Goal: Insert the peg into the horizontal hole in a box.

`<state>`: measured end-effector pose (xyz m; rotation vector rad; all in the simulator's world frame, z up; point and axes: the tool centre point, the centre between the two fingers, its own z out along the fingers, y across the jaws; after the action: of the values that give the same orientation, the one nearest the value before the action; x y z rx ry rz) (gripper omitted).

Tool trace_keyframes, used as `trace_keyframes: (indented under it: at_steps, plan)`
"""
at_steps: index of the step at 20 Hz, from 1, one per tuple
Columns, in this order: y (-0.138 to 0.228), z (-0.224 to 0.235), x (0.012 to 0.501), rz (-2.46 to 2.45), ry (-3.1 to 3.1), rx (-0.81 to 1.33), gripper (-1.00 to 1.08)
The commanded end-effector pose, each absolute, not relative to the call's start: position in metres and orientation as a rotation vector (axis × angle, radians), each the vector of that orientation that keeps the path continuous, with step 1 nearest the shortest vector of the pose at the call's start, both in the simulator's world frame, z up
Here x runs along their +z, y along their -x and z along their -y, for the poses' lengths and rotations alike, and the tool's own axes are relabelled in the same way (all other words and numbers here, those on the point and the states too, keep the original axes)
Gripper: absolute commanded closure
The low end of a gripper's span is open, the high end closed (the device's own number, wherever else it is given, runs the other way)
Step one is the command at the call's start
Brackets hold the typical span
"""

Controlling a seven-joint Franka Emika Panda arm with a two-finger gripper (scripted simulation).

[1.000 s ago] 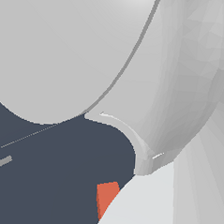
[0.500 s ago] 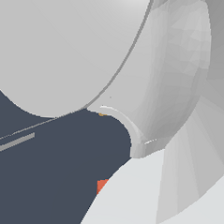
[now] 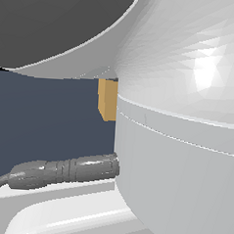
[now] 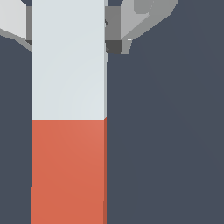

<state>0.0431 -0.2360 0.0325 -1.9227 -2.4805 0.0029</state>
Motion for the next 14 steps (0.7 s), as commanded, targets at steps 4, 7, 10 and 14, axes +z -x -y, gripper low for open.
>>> trace_keyframes:
  at_steps: [4,7,10,14]
  plan:
    - [-0.051,0.168,0.051,2.491,1.913,0.0,1.08]
    - [-0.054,0.13,0.061,2.495,1.908,0.0,1.08]
    - [-0.058,0.092,0.07,2.499,1.904,0.001,1.08]
    - [-0.063,0.042,0.083,2.504,1.898,0.001,1.08]
